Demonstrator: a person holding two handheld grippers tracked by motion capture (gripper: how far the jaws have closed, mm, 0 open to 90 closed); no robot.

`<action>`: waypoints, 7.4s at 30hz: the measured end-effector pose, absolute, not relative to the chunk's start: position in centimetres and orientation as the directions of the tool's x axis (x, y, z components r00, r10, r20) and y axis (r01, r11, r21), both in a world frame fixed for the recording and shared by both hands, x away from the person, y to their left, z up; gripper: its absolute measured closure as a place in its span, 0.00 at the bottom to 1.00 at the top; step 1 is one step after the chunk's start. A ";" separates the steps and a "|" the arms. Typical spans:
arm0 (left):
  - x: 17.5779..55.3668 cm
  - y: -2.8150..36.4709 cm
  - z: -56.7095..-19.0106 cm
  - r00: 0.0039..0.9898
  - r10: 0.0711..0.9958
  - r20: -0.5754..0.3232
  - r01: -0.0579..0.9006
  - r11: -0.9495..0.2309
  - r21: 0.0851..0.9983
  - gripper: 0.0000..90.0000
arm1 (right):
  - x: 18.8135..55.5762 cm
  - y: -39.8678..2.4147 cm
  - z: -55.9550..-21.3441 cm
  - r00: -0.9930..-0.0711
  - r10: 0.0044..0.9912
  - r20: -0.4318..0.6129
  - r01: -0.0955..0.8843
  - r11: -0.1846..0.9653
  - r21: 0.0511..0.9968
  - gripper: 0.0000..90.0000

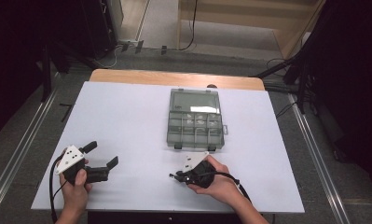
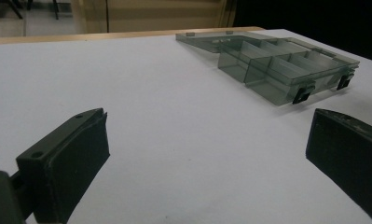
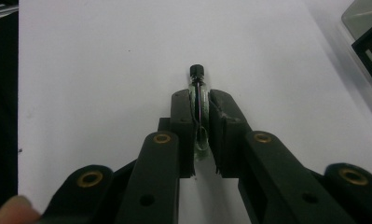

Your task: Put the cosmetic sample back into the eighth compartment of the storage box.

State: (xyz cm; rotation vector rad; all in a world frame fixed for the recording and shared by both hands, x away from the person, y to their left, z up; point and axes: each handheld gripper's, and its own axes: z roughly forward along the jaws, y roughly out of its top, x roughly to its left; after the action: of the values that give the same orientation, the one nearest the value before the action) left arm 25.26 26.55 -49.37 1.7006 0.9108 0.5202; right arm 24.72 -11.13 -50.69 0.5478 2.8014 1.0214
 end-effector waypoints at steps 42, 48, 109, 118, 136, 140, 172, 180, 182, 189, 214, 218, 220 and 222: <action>25.2 26.6 -49.4 0.605 0.789 -0.105 0.311 -0.112 0.944 0.00 | 25.8 -15.2 -48.2 -0.848 0.525 0.073 0.403 0.550 0.732 0.92; 25.2 26.6 -49.4 0.606 0.789 -0.104 0.310 -0.114 0.944 0.00 | 25.9 -15.7 -48.0 -0.839 0.540 0.063 0.401 0.538 0.742 0.92; 25.2 26.6 -49.4 0.609 0.787 -0.095 0.305 -0.122 0.945 0.00 | 27.1 -20.8 -46.0 -0.724 0.687 0.056 0.456 0.416 0.787 0.92; 25.2 26.5 -49.4 0.610 0.787 -0.095 0.304 -0.123 0.945 0.00 | 27.4 -21.7 -46.0 -0.699 0.713 0.057 0.468 0.396 0.790 0.92; 25.2 26.5 -49.4 0.610 0.787 -0.092 0.304 -0.126 0.944 0.00 | 28.1 -22.8 -46.6 -0.644 0.764 0.047 0.495 0.369 0.787 0.92; 25.2 26.5 -49.4 0.610 0.787 -0.090 0.303 -0.127 0.944 0.00 | 28.4 -23.0 -46.9 -0.627 0.778 0.045 0.506 0.362 0.783 0.92; 25.2 26.5 -49.4 0.605 0.791 -0.095 0.306 -0.121 0.944 0.00 | 30.1 -22.8 -48.5 -0.568 0.822 0.038 0.559 0.351 0.751 0.92; 25.2 26.6 -49.4 0.602 0.792 -0.097 0.306 -0.117 0.945 0.00 | 30.0 -23.2 -48.2 -0.549 0.834 0.052 0.551 0.314 0.773 0.72; 25.2 26.6 -49.4 0.604 0.791 -0.095 0.305 -0.120 0.945 0.00 | 30.0 -23.5 -48.0 -0.553 0.830 0.069 0.545 0.297 0.784 0.68; 25.4 26.5 -49.3 0.602 0.793 -0.095 0.306 -0.119 0.945 0.00 | 29.8 -23.8 -47.7 -0.545 0.835 0.080 0.528 0.268 0.806 0.41; 25.5 24.8 -48.9 0.611 0.791 -0.038 0.303 -0.188 0.934 0.00 | 29.1 -24.6 -46.5 -0.567 0.813 0.134 0.486 0.199 0.851 0.00; 25.6 23.9 -48.5 0.627 0.778 -0.038 0.296 -0.193 0.936 0.00 | 28.9 -24.7 -46.2 -0.563 0.816 0.131 0.482 0.195 0.854 0.00; 25.7 23.4 -48.2 0.634 0.772 -0.034 0.290 -0.198 0.936 0.00 | 28.9 -24.8 -46.1 -0.561 0.818 0.128 0.479 0.195 0.856 0.00; 25.9 22.9 -47.8 0.641 0.767 -0.035 0.285 -0.196 0.938 0.00 | 28.8 -25.0 -46.1 -0.559 0.819 0.127 0.478 0.193 0.857 0.00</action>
State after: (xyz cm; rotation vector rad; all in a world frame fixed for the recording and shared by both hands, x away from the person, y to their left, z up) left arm 25.95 22.86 -47.84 1.7668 0.8517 0.5492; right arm 28.82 -24.99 -46.05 1.2193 2.1169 1.3126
